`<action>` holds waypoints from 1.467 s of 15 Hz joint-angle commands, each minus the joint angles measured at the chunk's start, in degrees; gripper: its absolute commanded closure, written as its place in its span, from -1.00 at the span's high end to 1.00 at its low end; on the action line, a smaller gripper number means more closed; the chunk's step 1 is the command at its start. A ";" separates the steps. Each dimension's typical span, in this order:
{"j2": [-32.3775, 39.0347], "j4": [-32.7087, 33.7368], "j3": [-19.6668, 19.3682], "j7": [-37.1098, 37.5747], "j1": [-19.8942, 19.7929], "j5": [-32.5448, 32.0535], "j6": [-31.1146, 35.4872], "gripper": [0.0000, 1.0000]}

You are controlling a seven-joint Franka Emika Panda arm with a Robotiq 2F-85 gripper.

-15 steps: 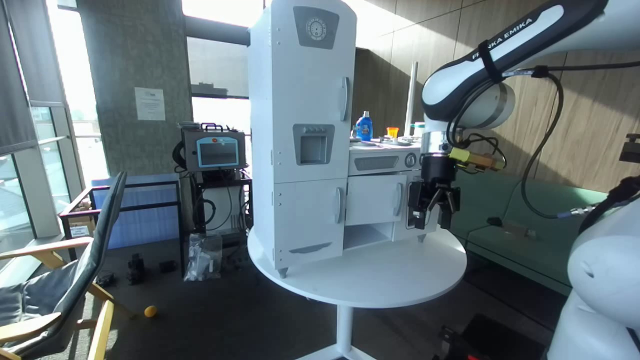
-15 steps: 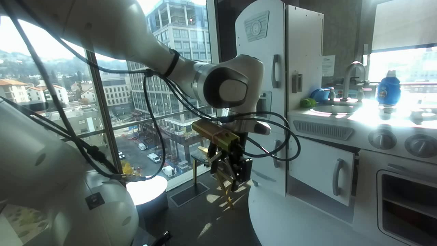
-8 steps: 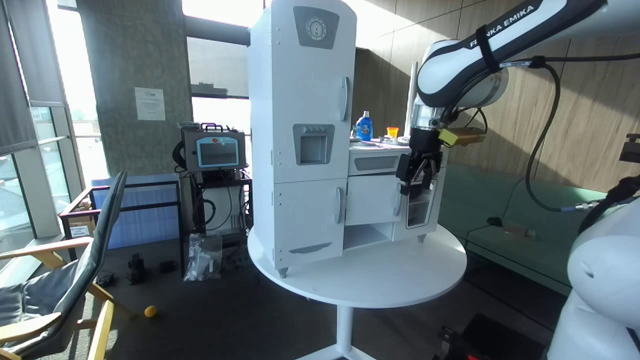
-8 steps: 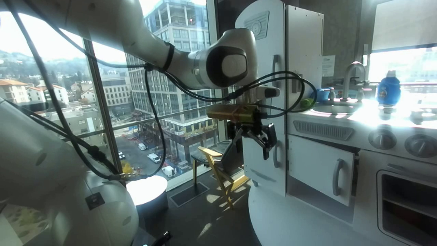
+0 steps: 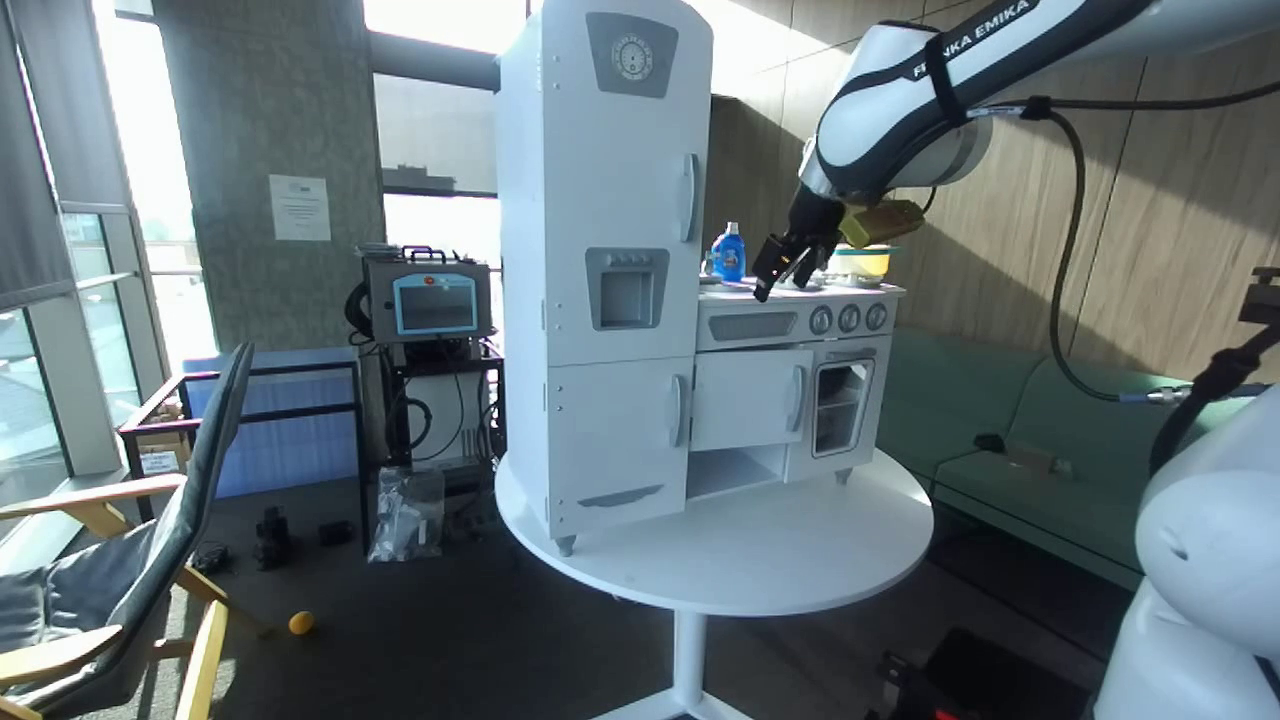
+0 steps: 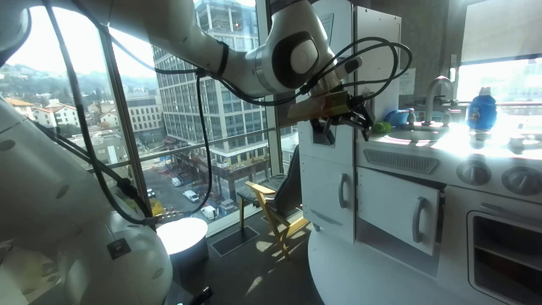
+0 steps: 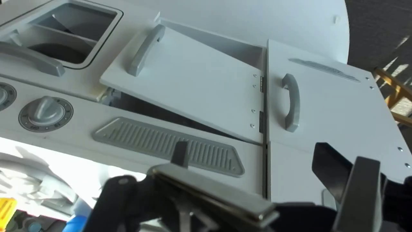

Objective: Open all the white object's doors

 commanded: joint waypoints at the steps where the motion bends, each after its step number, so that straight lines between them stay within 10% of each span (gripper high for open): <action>1: -2.03 -0.31 -0.06 -4.23 2.02 1.41 8.27 1.00; 14: -8.43 -3.02 3.01 -7.91 12.93 3.10 15.89 1.00; 22: -0.74 0.16 9.58 -0.99 2.18 -3.20 26.20 1.00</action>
